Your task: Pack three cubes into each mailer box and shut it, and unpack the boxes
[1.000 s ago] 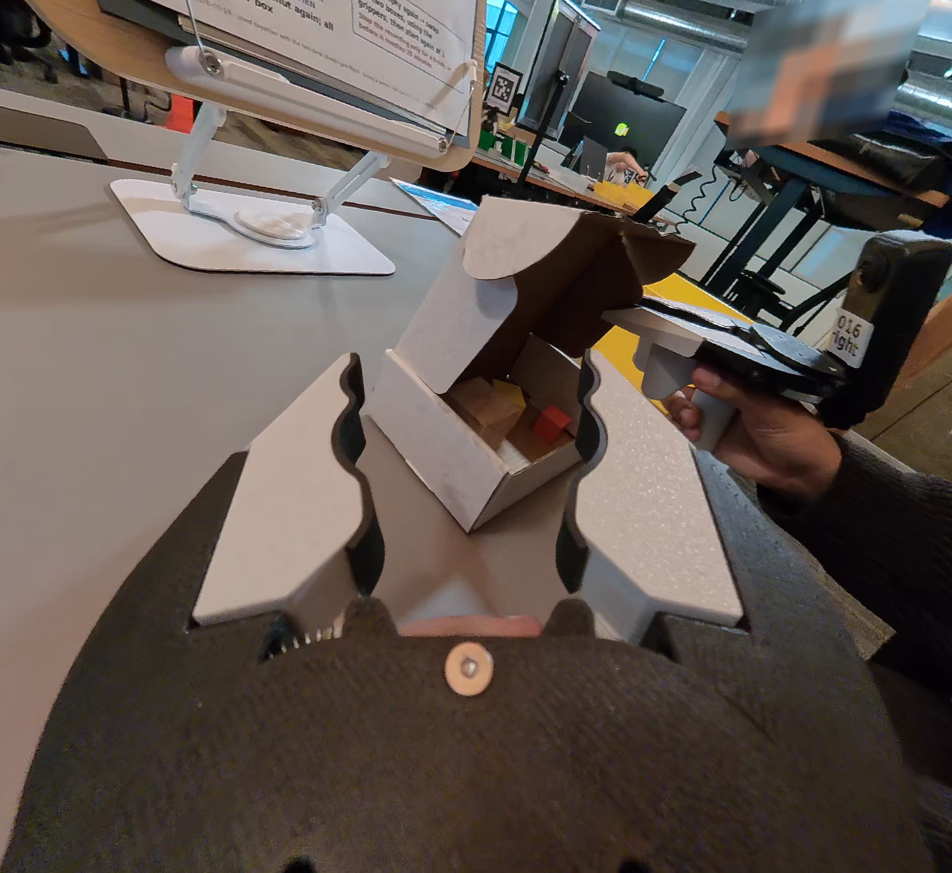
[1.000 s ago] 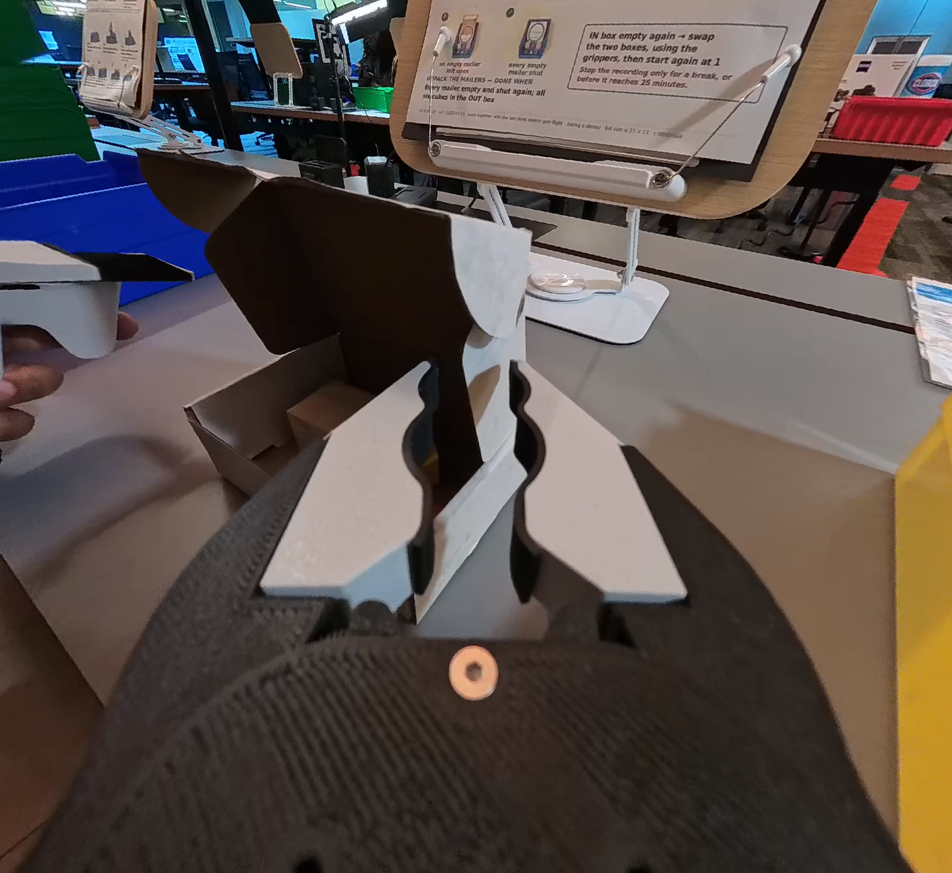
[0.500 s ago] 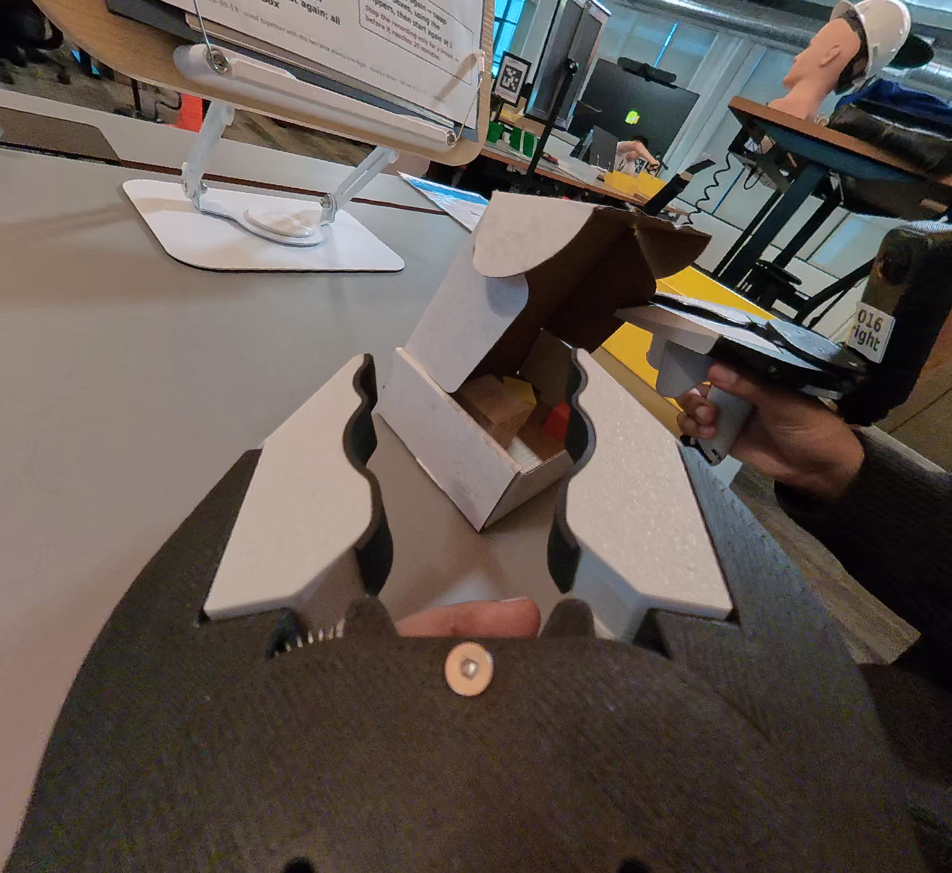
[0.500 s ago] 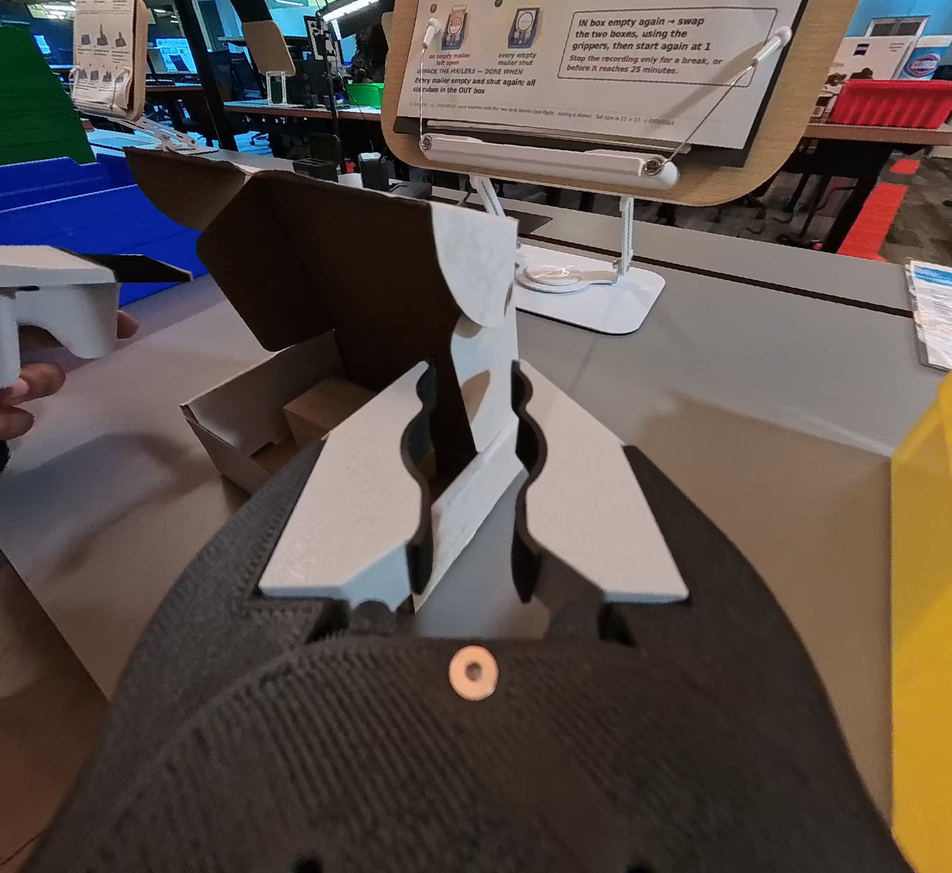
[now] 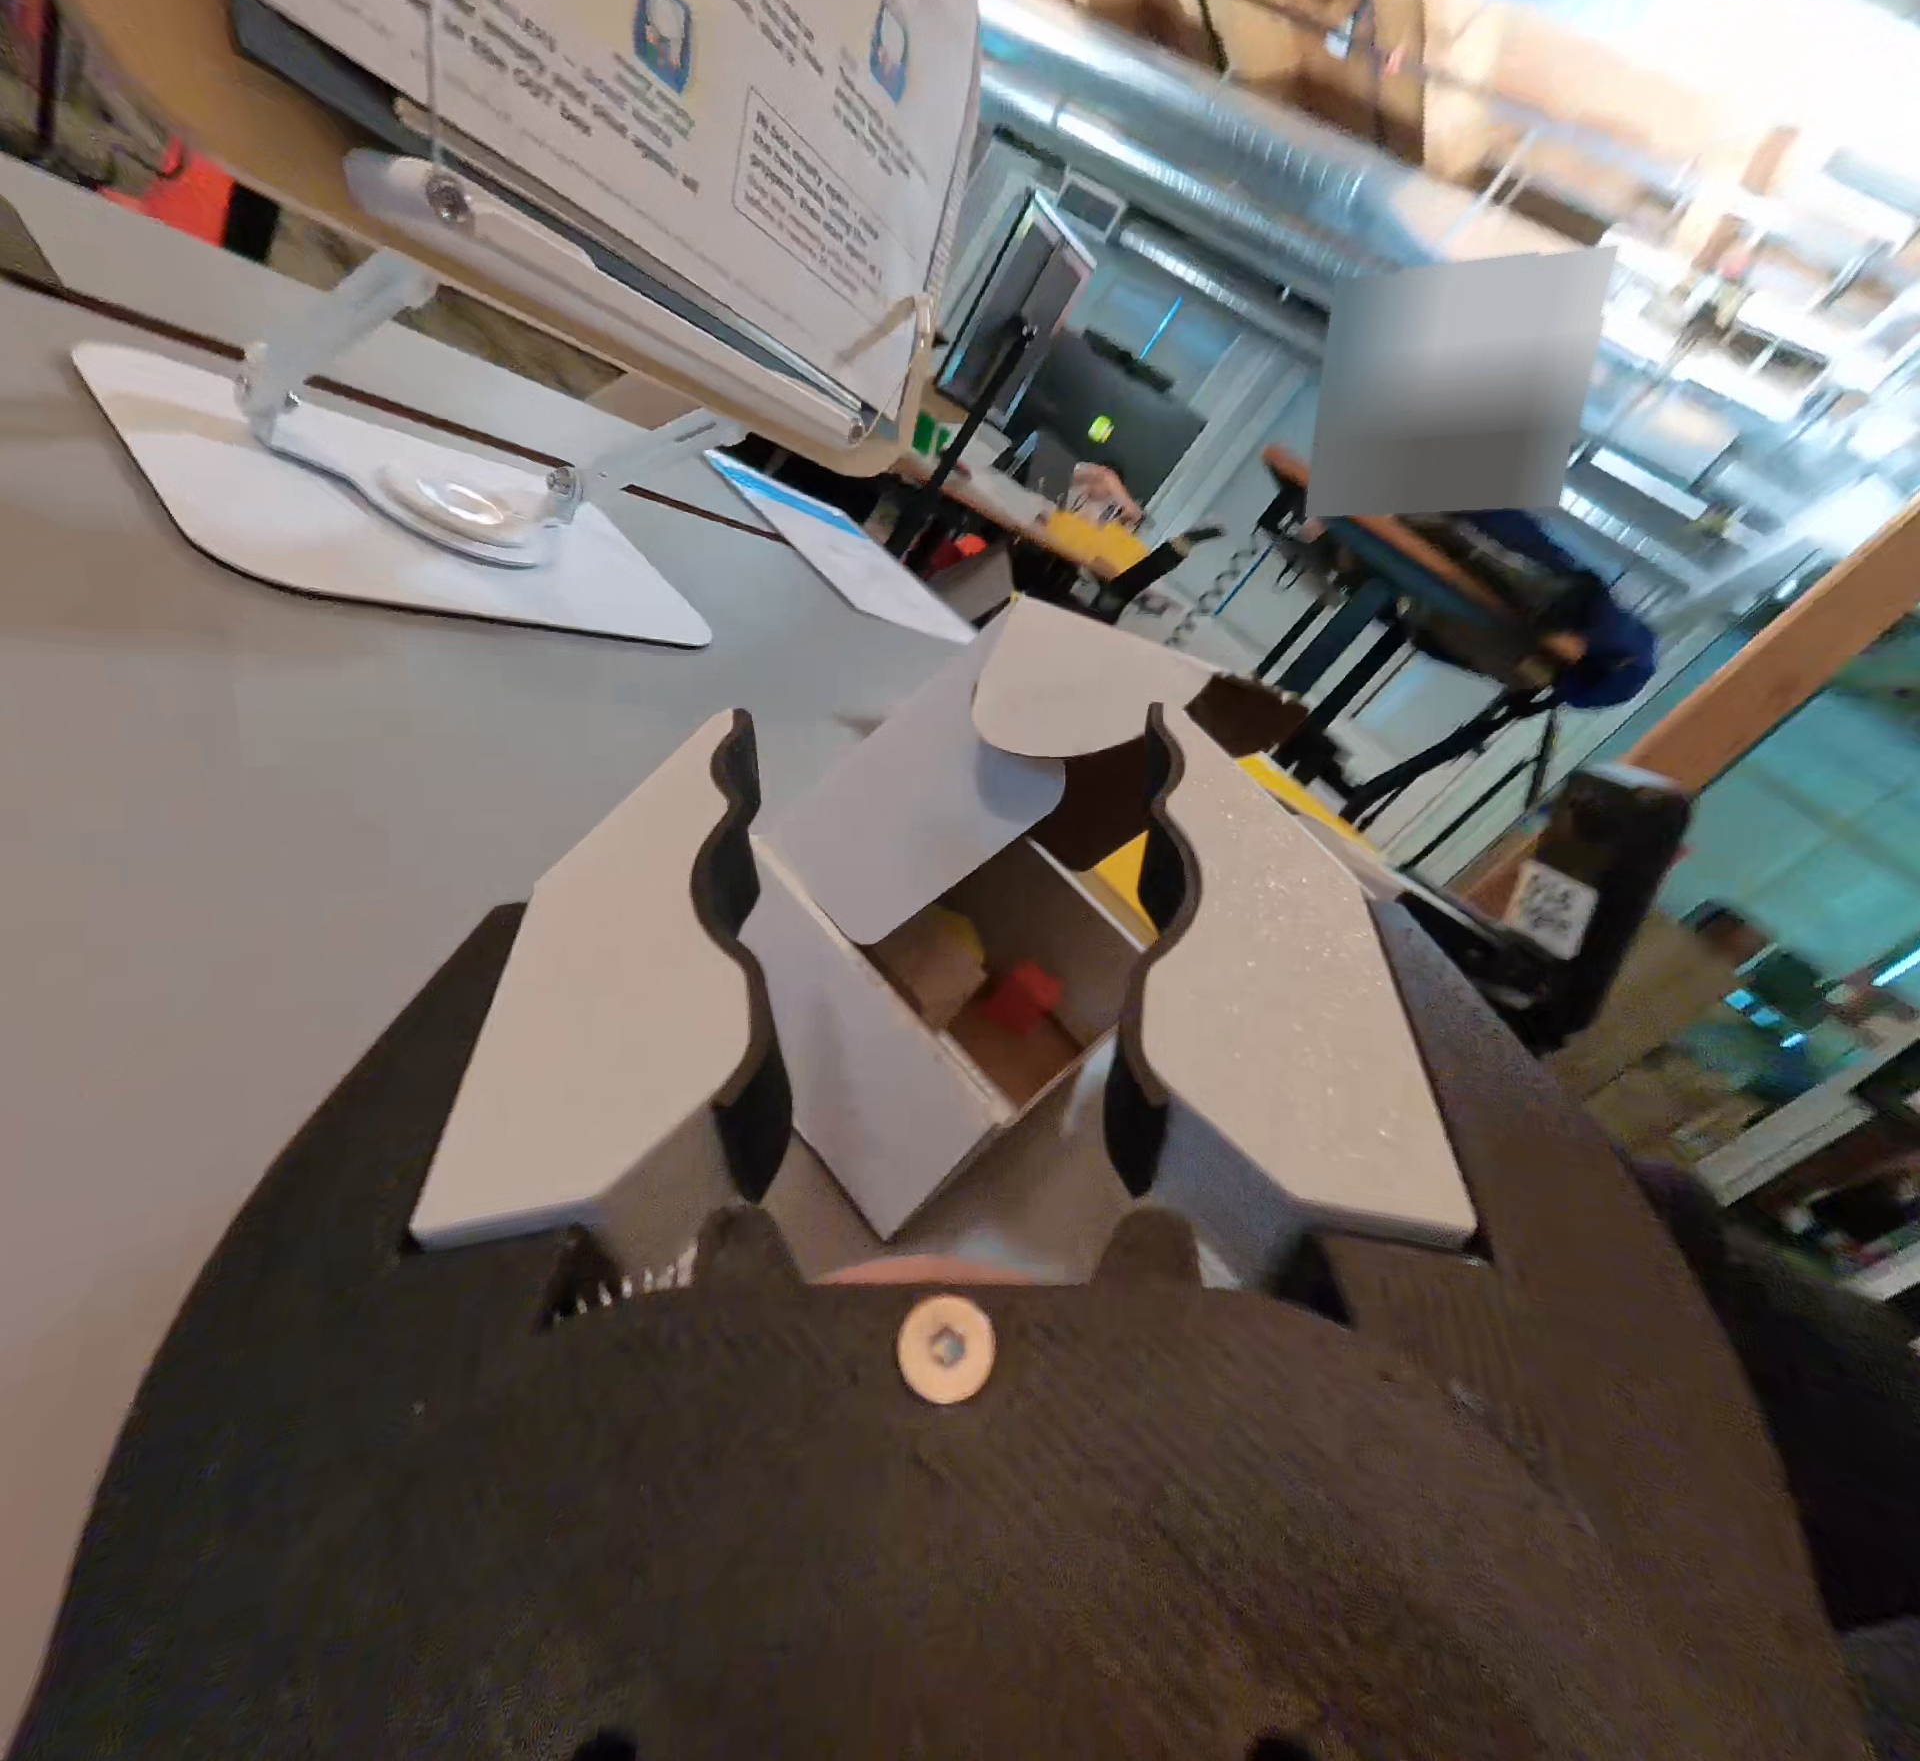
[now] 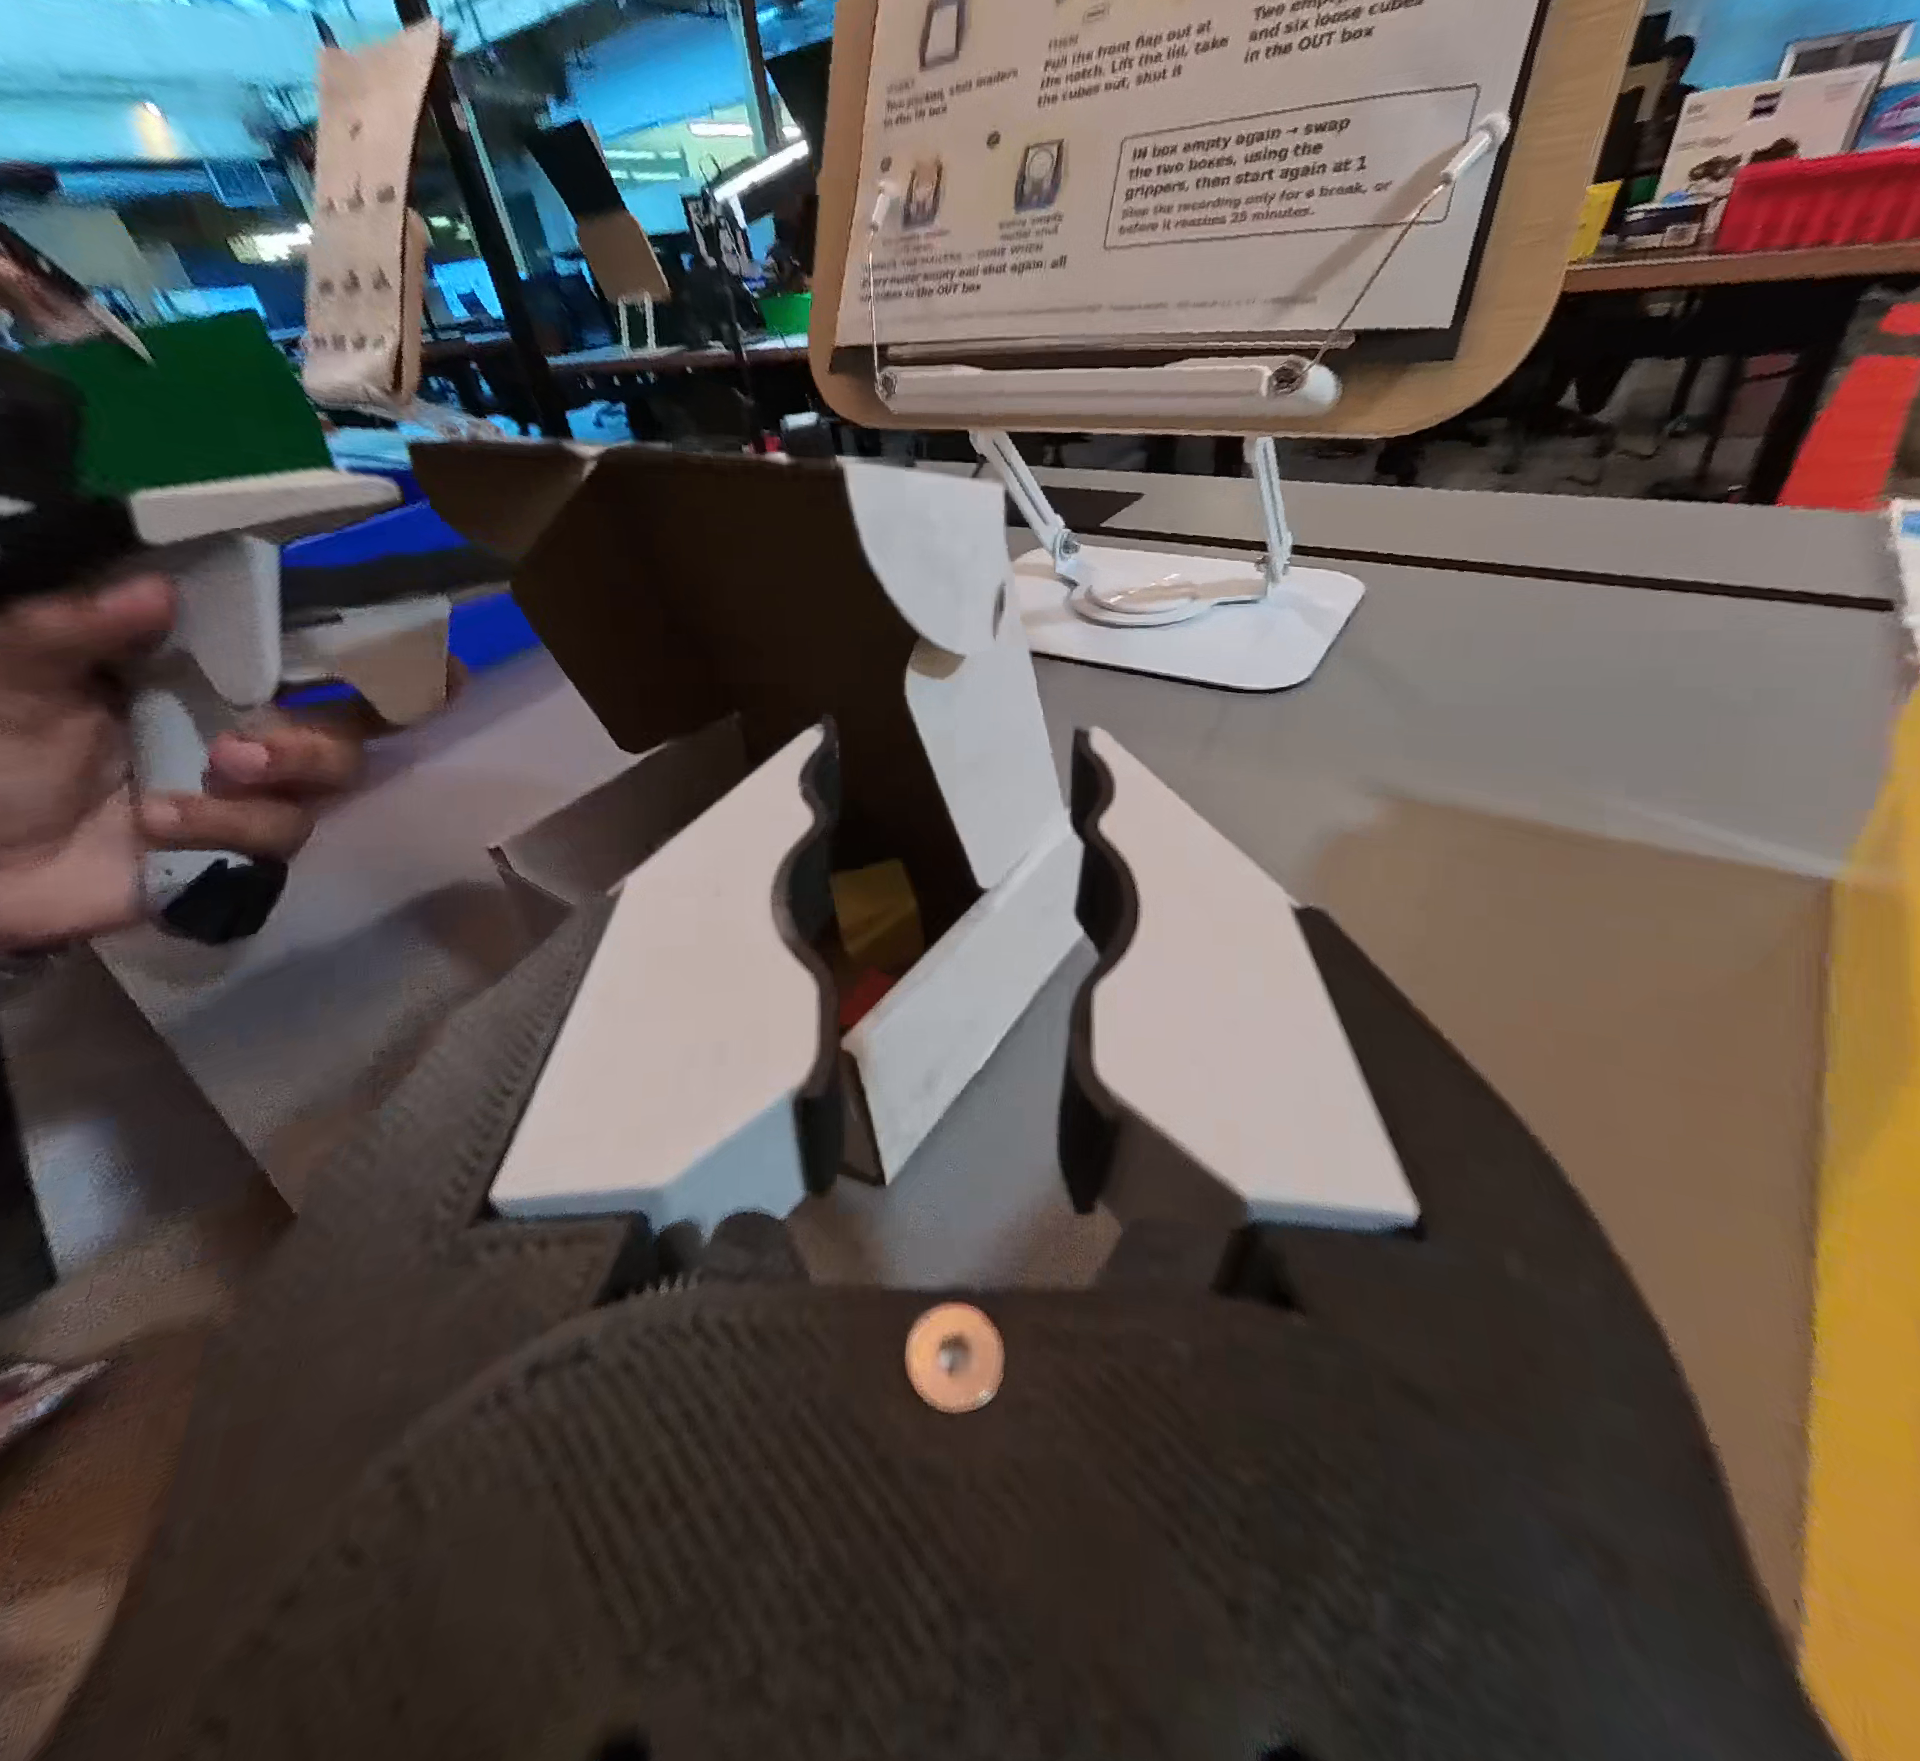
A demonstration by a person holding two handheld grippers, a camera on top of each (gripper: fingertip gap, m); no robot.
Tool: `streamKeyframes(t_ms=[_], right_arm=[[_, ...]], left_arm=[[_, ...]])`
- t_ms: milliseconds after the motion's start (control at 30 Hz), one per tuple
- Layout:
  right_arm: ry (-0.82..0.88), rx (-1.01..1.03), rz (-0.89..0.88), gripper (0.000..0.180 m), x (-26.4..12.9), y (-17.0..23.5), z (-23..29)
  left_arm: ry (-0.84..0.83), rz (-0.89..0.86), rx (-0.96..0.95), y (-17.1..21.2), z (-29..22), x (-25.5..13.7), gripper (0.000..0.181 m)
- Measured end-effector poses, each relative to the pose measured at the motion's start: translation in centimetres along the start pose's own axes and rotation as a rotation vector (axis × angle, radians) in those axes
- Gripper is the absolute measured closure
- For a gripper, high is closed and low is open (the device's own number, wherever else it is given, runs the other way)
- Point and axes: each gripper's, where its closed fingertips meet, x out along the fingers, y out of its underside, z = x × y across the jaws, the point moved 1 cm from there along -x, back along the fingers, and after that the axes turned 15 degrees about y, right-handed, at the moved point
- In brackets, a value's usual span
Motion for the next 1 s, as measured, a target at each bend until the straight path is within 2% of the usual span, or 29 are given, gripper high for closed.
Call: streamKeyframes(t_ms=[233, 333, 467, 533, 667, 800, 1000], right_arm=[[0.011, -0.112, 0.009, 0.137, -0.9, 1.0, 1.1], [0.059, -0.084, -0.033, 0.142, 0.8, 0.5, 0.1], [-0.074, -0.006, 0.102, 0.135, 2.2, 2.5, 1.6], [-0.104, -0.009, 0.074, 0.139, 1.7, 2.0, 2.3], [-0.091, -0.098, 0.074, 0.137, 1.7, 2.3, 2.7], [-0.083, -0.066, 0.077, 0.138, 1.8, 2.2, 2.8], [-0.060, -0.064, 0.141, 0.132, 2.4, 3.3, 2.1]], left_arm=[[0.031, 0.163, 0.076, 2.8, -0.6, 2.9, 0.108], [0.039, 0.191, 0.070, 3.4, -0.7, 3.5, 0.107], [0.010, 0.293, 0.039, 5.4, 0.1, 3.8, 0.107], [0.032, 0.329, 0.043, 6.0, -0.5, 3.9, 0.106], [0.009, 0.380, 0.164, 6.6, -0.9, 3.9, 0.111], [0.000, 0.447, 0.280, 7.4, -1.4, 3.7, 0.110], [-0.003, 0.508, 0.298, 8.4, -1.4, 3.4, 0.116]])
